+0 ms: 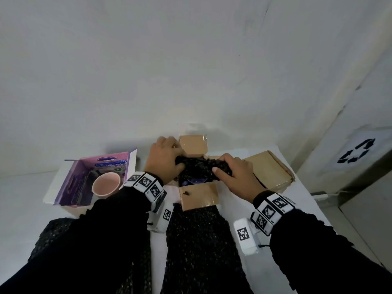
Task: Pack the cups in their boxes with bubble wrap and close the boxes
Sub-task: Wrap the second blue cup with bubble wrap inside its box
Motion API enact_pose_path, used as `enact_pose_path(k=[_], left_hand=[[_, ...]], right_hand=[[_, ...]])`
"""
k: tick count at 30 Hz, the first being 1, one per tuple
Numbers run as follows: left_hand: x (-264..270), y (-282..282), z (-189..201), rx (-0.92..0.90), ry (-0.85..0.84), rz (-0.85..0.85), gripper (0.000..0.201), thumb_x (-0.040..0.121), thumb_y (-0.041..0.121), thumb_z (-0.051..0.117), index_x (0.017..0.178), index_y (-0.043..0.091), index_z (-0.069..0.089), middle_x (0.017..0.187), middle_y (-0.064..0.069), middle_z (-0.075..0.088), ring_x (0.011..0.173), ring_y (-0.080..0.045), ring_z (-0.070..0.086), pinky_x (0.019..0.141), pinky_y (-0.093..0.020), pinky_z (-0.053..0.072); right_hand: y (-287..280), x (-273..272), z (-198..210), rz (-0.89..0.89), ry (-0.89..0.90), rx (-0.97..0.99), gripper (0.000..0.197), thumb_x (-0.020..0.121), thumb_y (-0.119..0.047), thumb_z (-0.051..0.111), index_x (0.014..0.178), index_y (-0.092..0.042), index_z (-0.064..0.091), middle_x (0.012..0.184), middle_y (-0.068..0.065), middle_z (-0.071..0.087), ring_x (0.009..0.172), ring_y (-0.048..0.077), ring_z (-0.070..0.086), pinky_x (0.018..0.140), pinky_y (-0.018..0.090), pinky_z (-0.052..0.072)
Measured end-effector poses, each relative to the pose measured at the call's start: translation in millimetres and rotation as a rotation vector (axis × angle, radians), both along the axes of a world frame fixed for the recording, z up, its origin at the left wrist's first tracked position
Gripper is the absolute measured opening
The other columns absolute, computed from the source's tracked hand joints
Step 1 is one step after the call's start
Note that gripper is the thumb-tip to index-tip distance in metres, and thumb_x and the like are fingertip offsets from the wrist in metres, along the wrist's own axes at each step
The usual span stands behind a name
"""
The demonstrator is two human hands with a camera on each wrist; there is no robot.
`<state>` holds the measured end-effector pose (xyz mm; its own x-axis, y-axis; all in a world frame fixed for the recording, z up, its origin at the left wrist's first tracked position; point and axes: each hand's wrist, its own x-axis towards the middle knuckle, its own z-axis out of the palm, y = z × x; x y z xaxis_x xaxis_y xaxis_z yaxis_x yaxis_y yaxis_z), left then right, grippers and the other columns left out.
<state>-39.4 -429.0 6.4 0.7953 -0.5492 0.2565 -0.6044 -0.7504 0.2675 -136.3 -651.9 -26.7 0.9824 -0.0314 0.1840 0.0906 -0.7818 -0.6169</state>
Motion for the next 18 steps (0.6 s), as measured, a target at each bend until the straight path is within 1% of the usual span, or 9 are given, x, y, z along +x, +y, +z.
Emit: enact_pose_path(k=[2, 3, 4, 6, 7, 10, 12, 15, 18], left_hand=[[13.0, -8.9, 0.0, 0.021, -0.011, 0.097, 0.017, 0.072, 0.026, 0.070, 0.087, 0.020, 0.072, 0.093, -0.003, 0.055, 0.087, -0.026, 0.053, 0.075, -0.037, 0.045], [17.3, -15.0, -0.4, 0.028, 0.038, 0.111, 0.015, 0.075, 0.023, 0.068, 0.089, 0.018, 0.070, 0.092, -0.003, 0.054, 0.085, -0.026, 0.054, 0.073, -0.035, 0.045], [22.7, -20.3, -5.6, 0.054, 0.083, 0.107, 0.015, 0.078, 0.020, 0.064, 0.092, 0.017, 0.069, 0.093, -0.004, 0.055, 0.085, -0.026, 0.056, 0.072, -0.034, 0.044], [34.1, -26.8, -19.0, 0.127, 0.127, 0.095, 0.020, 0.082, 0.014, 0.058, 0.098, 0.014, 0.068, 0.098, -0.006, 0.058, 0.090, -0.028, 0.056, 0.071, -0.031, 0.039], [39.4, -27.9, -25.0, 0.154, 0.135, 0.091, 0.023, 0.083, 0.012, 0.055, 0.102, 0.013, 0.069, 0.102, -0.008, 0.059, 0.093, -0.029, 0.056, 0.071, -0.032, 0.038], [54.6, -25.4, -43.6, 0.219, 0.154, 0.069, 0.030, 0.088, 0.011, 0.050, 0.111, 0.015, 0.068, 0.110, -0.011, 0.060, 0.097, -0.032, 0.058, 0.079, -0.037, 0.043], [59.2, -20.7, -54.0, 0.309, 0.145, 0.029, 0.030, 0.091, 0.017, 0.048, 0.113, 0.021, 0.067, 0.111, -0.008, 0.061, 0.098, -0.031, 0.058, 0.081, -0.039, 0.046], [59.9, -12.3, -67.2, 0.429, -0.003, -0.023, 0.042, 0.083, 0.033, 0.037, 0.108, 0.028, 0.071, 0.107, 0.000, 0.066, 0.102, -0.029, 0.048, 0.083, -0.040, 0.036], [64.4, -1.5, -78.7, 0.396, -0.050, -0.024, 0.050, 0.075, 0.039, 0.032, 0.096, 0.030, 0.076, 0.112, 0.002, 0.064, 0.105, -0.028, 0.041, 0.086, -0.041, 0.026]], right_hand=[[0.2, 13.4, -1.0, -0.038, -0.006, 0.062, 0.024, 0.080, -0.057, 0.049, 0.091, -0.036, 0.046, 0.076, -0.010, 0.060, 0.072, 0.015, 0.058, 0.073, 0.040, 0.050], [1.5, 19.3, -2.4, -0.054, 0.002, 0.081, 0.021, 0.079, -0.051, 0.054, 0.090, -0.035, 0.046, 0.071, -0.009, 0.060, 0.066, 0.014, 0.057, 0.065, 0.037, 0.050], [4.8, 24.6, -3.0, -0.065, 0.015, 0.082, 0.019, 0.078, -0.043, 0.059, 0.089, -0.034, 0.048, 0.068, -0.008, 0.059, 0.063, 0.014, 0.056, 0.061, 0.033, 0.048], [14.3, 34.6, -7.0, -0.067, 0.023, 0.093, 0.018, 0.075, -0.029, 0.065, 0.088, -0.029, 0.052, 0.070, -0.008, 0.059, 0.067, 0.016, 0.054, 0.063, 0.030, 0.040], [19.4, 39.8, -11.1, -0.063, 0.020, 0.099, 0.019, 0.073, -0.026, 0.066, 0.087, -0.027, 0.053, 0.072, -0.008, 0.059, 0.072, 0.018, 0.054, 0.065, 0.031, 0.040], [34.2, 53.9, -27.7, -0.028, 0.086, 0.072, 0.021, 0.071, -0.027, 0.067, 0.085, -0.029, 0.052, 0.077, -0.008, 0.060, 0.076, 0.018, 0.056, 0.071, 0.034, 0.044], [43.3, 61.7, -38.4, 0.018, 0.129, 0.014, 0.021, 0.073, -0.028, 0.068, 0.086, -0.028, 0.051, 0.081, -0.007, 0.058, 0.079, 0.020, 0.056, 0.074, 0.036, 0.043], [59.2, 70.5, -50.9, 0.136, 0.126, -0.085, 0.021, 0.076, -0.028, 0.065, 0.094, -0.021, 0.058, 0.093, -0.001, 0.055, 0.089, 0.023, 0.054, 0.077, 0.037, 0.042], [72.2, 76.6, -58.5, 0.243, 0.134, -0.220, 0.020, 0.082, -0.026, 0.058, 0.100, -0.018, 0.058, 0.101, 0.001, 0.062, 0.100, 0.024, 0.054, 0.087, 0.039, 0.034]])
